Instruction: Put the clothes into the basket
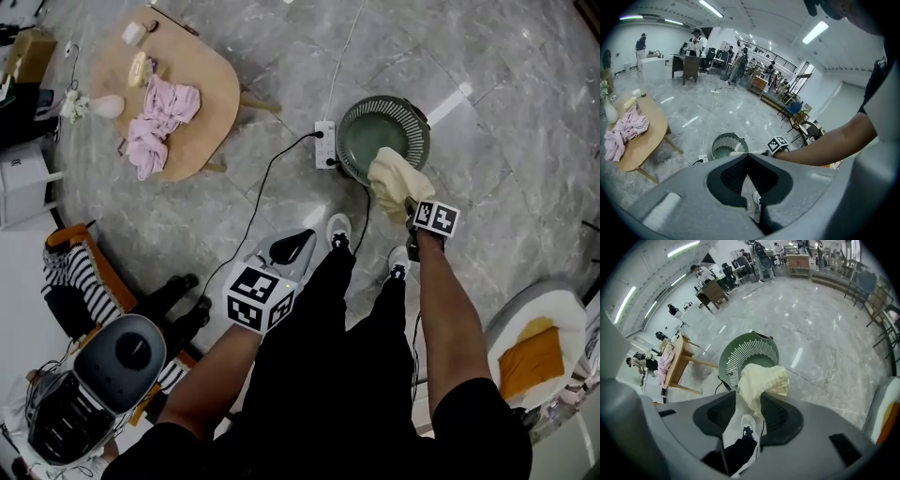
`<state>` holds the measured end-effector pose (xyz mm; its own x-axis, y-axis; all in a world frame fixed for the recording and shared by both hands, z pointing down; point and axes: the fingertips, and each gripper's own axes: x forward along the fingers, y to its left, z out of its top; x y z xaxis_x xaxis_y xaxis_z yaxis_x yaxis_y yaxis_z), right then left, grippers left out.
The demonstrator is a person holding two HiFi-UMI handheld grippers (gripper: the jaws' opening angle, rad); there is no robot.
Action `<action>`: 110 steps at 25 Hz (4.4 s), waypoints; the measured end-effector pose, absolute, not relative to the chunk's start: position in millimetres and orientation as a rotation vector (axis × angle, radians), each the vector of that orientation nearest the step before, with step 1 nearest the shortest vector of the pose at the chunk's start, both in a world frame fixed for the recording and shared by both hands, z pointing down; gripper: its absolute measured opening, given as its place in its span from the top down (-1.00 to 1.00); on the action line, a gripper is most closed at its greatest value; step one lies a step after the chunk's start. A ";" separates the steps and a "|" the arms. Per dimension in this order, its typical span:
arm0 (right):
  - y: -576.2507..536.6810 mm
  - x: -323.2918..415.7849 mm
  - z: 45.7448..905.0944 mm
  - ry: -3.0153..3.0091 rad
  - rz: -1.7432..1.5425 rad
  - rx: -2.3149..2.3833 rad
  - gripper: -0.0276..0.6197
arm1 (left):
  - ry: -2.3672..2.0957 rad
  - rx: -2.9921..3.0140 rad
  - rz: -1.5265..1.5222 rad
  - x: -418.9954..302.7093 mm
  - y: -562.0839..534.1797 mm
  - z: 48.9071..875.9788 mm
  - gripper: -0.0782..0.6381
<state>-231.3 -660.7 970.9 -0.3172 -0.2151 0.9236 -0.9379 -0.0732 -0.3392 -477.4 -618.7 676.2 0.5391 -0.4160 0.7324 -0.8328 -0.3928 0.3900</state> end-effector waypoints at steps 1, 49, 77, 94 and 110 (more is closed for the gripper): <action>-657.8 -227.8 970.5 -1.548 1.446 1.260 0.38 | -1.011 2.018 0.686 -475.3 -620.9 673.6 0.78; -509.7 -240.2 461.8 -2.665 1.103 1.173 0.87 | -0.860 2.379 0.332 -320.5 -518.6 477.0 0.78; -365.0 -189.8 469.5 -2.737 0.908 1.047 0.87 | -1.095 2.389 0.382 -287.7 -378.5 456.8 0.78; -373.2 -199.8 486.6 -2.666 0.951 1.060 0.87 | -1.022 2.345 0.503 -292.0 -374.0 476.2 0.78; -373.9 -196.2 488.8 -2.665 0.965 1.062 0.87 | -1.035 2.381 0.473 -287.5 -384.6 465.9 0.78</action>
<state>-196.2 -373.9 488.8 -0.7479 -0.5794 0.3240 -0.6525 0.5519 -0.5192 -287.5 -384.6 465.9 0.6513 -0.5776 0.4921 -0.7501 -0.5880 0.3027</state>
